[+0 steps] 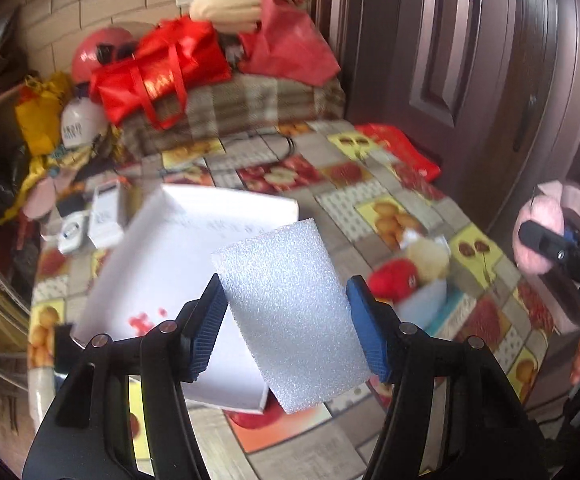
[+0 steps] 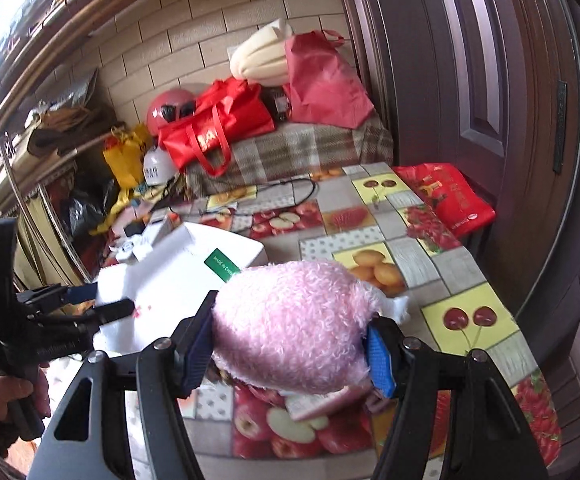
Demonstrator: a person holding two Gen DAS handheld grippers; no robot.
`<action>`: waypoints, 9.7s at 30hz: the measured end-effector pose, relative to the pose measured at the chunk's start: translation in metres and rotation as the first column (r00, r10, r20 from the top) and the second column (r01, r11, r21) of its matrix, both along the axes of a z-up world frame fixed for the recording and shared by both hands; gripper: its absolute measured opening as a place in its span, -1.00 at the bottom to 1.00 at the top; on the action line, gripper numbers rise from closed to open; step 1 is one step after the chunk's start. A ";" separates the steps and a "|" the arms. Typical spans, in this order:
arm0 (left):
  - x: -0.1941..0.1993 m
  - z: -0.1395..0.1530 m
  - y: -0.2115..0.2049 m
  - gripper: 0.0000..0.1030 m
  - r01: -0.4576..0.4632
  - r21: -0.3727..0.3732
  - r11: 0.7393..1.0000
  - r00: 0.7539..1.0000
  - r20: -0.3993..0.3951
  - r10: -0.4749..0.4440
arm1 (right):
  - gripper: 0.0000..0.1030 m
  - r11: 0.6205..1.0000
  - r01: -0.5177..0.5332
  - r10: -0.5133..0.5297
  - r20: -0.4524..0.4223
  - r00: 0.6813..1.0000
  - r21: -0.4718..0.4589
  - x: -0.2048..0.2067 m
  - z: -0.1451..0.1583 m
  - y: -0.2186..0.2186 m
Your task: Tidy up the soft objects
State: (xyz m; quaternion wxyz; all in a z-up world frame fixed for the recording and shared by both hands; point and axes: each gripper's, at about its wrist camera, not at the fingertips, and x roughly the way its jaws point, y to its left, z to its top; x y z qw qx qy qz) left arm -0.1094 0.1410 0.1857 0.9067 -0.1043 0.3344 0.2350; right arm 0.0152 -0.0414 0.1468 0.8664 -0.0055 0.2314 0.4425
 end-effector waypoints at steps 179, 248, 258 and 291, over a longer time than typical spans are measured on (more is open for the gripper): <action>0.112 -0.154 -0.034 0.27 0.097 -0.230 0.968 0.919 -0.352 -0.176 | -0.32 0.994 0.094 -0.110 -0.331 0.937 -0.063 0.043 -0.088 -0.037; -0.026 0.003 0.008 -0.02 -0.010 -0.119 0.993 0.988 0.153 0.029 | 0.16 0.998 0.052 -0.051 -0.078 0.996 0.019 0.019 -0.007 0.008; -0.025 0.000 0.006 -0.02 0.019 -0.120 0.993 0.990 0.143 -0.002 | 0.57 0.938 -0.077 0.031 -0.142 0.989 -0.338 0.008 -0.115 0.038; -0.093 0.073 0.073 -0.02 -0.185 -0.004 0.983 0.953 0.244 0.181 | -0.15 0.918 -0.276 0.248 0.131 0.960 0.285 -0.044 0.131 0.080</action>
